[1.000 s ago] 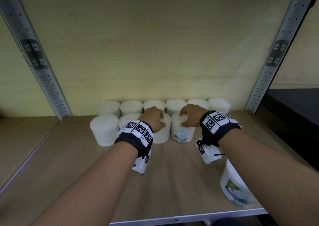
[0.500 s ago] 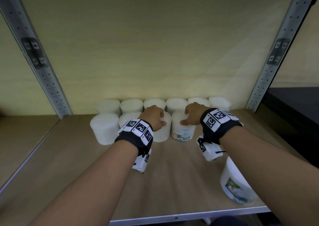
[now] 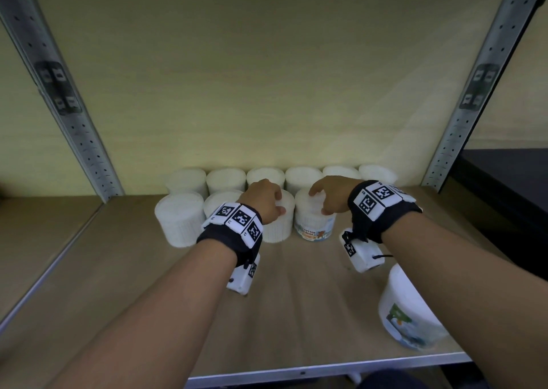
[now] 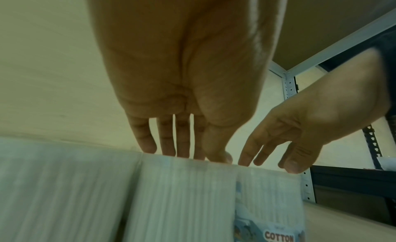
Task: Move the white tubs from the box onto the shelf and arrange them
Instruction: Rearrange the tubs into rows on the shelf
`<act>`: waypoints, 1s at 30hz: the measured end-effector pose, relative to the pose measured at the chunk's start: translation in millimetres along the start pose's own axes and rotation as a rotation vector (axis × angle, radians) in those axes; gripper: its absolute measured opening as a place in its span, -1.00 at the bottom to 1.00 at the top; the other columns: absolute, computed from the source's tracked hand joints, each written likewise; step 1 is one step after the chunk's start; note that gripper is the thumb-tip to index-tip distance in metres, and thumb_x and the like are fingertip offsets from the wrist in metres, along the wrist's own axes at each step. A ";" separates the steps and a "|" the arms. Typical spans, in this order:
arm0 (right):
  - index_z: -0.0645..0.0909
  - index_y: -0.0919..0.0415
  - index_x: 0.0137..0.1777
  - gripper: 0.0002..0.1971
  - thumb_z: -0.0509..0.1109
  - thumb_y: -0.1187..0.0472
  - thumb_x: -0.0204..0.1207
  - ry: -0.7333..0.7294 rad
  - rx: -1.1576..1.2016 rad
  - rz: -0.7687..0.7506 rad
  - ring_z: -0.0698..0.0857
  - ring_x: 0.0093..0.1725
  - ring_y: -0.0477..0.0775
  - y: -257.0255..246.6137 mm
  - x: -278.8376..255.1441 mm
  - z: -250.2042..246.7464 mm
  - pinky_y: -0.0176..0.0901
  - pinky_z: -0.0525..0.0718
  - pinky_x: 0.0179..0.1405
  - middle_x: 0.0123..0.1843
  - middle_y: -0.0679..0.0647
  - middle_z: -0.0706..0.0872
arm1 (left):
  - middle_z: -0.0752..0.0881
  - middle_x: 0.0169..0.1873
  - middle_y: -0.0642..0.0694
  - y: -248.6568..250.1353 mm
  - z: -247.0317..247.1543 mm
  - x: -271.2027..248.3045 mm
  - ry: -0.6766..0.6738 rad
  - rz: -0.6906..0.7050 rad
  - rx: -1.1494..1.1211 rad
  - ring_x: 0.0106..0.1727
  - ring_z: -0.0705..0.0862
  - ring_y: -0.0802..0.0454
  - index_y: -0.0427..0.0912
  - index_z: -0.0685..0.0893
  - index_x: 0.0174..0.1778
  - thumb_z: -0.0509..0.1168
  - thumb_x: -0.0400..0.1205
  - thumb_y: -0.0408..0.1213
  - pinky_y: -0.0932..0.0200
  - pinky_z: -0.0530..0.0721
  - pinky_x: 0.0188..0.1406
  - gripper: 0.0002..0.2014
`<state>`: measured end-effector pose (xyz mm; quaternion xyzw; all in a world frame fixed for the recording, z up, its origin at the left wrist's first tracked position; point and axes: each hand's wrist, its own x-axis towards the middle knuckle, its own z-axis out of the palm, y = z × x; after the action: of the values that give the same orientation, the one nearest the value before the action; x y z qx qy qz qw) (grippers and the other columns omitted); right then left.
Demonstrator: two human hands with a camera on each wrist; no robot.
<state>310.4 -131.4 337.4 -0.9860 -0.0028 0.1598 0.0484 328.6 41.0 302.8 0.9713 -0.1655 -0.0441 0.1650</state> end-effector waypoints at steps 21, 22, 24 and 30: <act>0.40 0.15 0.57 -0.43 0.40 0.26 0.55 0.087 -0.043 -0.012 0.50 0.48 0.14 1.7 4.2 5.6 -0.12 0.50 0.39 0.55 0.14 0.44 | 0.51 0.38 -0.19 0.9 -0.5 -1.9 -0.004 0.005 0.002 0.39 0.51 -0.17 -0.20 0.57 0.37 0.35 0.61 -0.12 -0.06 0.51 0.39 -0.58; 0.40 0.14 0.57 -0.43 0.38 0.30 0.55 0.084 -0.039 -0.018 0.50 0.48 0.14 1.9 4.2 5.2 -0.12 0.51 0.38 0.54 0.14 0.45 | 0.51 0.38 -0.20 1.0 -0.5 -2.0 -0.005 0.005 0.003 0.39 0.51 -0.17 -0.20 0.57 0.37 0.35 0.62 -0.13 -0.05 0.51 0.39 -0.58; 0.41 0.13 0.57 -0.44 0.36 0.34 0.55 0.077 -0.040 -0.024 0.50 0.48 0.14 1.6 4.9 5.1 -0.11 0.52 0.39 0.54 0.14 0.45 | 0.51 0.38 -0.20 1.2 -0.8 -1.8 -0.007 0.006 0.004 0.39 0.51 -0.17 -0.21 0.56 0.37 0.35 0.62 -0.13 -0.05 0.51 0.40 -0.58; 0.41 0.13 0.57 -0.44 0.38 0.30 0.55 0.096 -0.050 -0.042 0.50 0.48 0.14 3.0 7.1 7.0 -0.12 0.50 0.41 0.54 0.14 0.45 | 0.49 0.40 -0.18 2.0 -2.2 -2.5 -0.024 0.007 0.004 0.42 0.50 -0.15 -0.20 0.55 0.39 0.34 0.63 -0.13 -0.02 0.50 0.42 -0.58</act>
<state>314.9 -133.6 328.3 -0.9931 -0.0252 0.1114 0.0269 326.0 40.7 305.6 0.9704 -0.1711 -0.0547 0.1613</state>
